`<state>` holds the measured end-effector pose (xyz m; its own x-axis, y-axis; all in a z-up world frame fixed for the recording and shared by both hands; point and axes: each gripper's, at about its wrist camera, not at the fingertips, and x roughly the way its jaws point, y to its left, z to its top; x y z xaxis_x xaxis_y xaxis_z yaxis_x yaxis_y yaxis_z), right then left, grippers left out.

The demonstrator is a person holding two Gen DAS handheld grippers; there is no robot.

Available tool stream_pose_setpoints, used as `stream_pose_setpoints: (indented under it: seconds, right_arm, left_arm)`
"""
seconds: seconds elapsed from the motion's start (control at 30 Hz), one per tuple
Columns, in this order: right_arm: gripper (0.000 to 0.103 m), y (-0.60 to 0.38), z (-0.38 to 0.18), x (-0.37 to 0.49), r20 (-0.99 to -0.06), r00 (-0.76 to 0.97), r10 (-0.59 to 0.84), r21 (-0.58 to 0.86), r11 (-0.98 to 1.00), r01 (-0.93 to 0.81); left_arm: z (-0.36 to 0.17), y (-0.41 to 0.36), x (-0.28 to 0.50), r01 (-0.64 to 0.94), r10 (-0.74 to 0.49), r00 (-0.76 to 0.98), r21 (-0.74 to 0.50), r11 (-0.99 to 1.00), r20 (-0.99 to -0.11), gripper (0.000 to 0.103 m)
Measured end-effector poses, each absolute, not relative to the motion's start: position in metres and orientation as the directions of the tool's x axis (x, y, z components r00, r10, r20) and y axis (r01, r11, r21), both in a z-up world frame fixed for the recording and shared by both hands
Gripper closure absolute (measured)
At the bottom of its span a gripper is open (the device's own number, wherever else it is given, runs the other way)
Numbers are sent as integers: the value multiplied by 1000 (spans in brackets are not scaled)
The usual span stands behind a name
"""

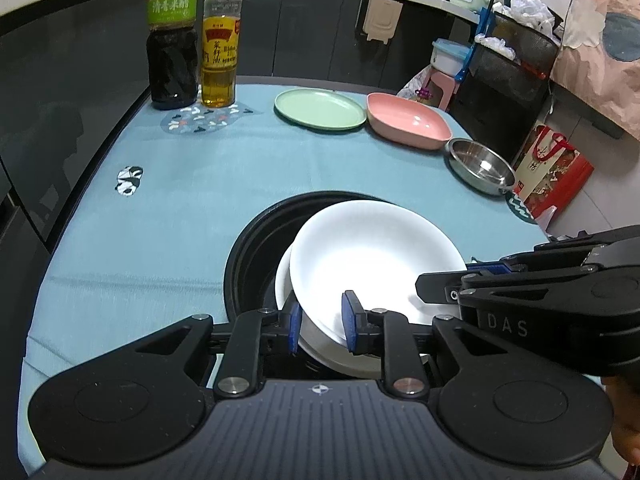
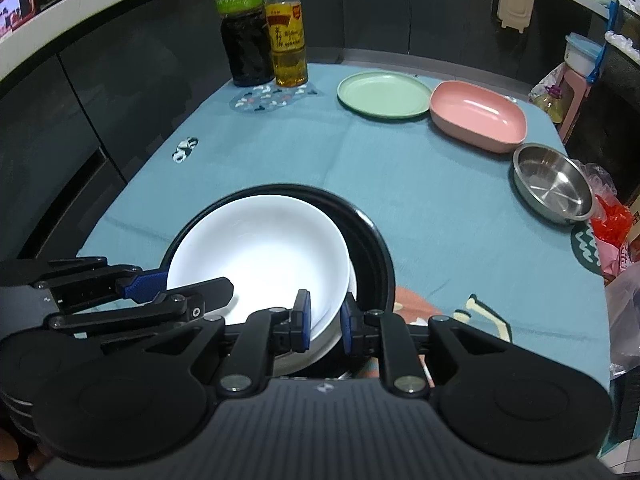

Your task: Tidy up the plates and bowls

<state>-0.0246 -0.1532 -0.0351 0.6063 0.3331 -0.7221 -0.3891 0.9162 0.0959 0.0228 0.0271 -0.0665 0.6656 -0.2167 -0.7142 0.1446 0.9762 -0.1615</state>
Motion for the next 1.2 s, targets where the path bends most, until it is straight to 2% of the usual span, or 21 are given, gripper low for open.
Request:
stream_pose_setpoints:
  seconds: [0.47, 0.63, 0.97, 1.2]
  right_arm:
    - [92, -159, -35, -28, -718, 618, 321, 66, 915, -399]
    - [81, -164, -29, -30, -694, 646, 316, 58, 920, -388]
    - [81, -168, -26, -27, -690, 649, 321, 73, 923, -378]
    - [81, -173, -21, -19, -682, 656, 323, 87, 927, -365]
  left_arm:
    - [-67, 28, 19, 142, -195, 692, -133, 981, -695, 84]
    - [-65, 30, 18, 129, -178, 702, -124, 984, -689, 84]
    - [-53, 40, 15, 117, -186, 727, -148, 982, -661, 82]
    - [-45, 46, 28, 87, -147, 744, -124, 988, -652, 81]
